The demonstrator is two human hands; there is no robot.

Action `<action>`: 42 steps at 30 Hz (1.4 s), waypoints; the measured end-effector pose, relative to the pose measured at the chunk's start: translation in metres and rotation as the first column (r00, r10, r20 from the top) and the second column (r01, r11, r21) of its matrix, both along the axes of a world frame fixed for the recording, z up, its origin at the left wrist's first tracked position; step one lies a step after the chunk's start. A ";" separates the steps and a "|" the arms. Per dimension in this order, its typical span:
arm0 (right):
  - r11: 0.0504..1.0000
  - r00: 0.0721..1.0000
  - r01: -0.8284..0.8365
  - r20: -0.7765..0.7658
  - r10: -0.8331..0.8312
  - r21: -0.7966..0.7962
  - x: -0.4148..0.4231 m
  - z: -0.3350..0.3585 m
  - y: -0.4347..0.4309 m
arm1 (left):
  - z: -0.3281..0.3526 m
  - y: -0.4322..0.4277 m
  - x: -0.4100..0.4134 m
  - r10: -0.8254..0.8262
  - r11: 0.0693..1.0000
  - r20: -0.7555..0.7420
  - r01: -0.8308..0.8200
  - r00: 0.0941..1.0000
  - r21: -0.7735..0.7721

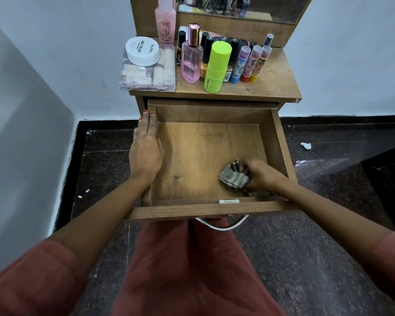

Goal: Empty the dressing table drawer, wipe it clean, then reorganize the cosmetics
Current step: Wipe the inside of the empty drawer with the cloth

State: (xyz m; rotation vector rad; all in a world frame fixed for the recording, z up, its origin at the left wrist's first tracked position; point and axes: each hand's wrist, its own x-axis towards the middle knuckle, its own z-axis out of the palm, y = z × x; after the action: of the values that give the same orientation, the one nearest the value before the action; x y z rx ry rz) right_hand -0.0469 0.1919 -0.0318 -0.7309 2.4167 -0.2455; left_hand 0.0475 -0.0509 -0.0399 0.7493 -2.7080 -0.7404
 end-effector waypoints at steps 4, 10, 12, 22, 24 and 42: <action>0.997 0.999 -0.043 0.018 0.044 -0.060 0.013 0.002 -0.014 | 0.000 -0.001 0.000 -0.007 1.000 -0.005 0.007 1.000 -0.008; 0.955 0.980 -0.082 -0.153 0.129 0.284 0.017 0.010 0.003 | 0.001 0.001 0.001 -0.008 1.000 -0.005 0.008 1.000 0.002; 0.891 0.937 -0.084 -0.269 0.223 0.446 0.018 0.015 0.008 | 0.000 0.000 0.001 -0.005 1.000 -0.005 0.005 1.000 0.002; 0.894 0.926 -0.086 -0.297 0.235 0.440 0.000 0.024 -0.005 | -0.001 0.000 0.002 -0.001 1.000 -0.002 0.001 1.000 0.013; 0.926 0.913 -0.083 -0.344 0.219 0.368 -0.014 0.025 -0.011 | -0.001 0.001 0.002 -0.002 1.000 0.009 0.002 1.000 0.017; 0.926 0.887 -0.200 -0.343 0.310 0.321 -0.060 0.019 -0.016 | -0.001 -0.002 0.000 0.005 0.999 0.028 -0.003 1.000 -0.045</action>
State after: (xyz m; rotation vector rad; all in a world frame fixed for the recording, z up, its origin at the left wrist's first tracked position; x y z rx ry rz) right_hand -0.1069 0.1755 -0.0132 -1.0351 2.6024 0.3774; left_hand 0.0478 -0.0524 -0.0406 0.7601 -2.7382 -0.6701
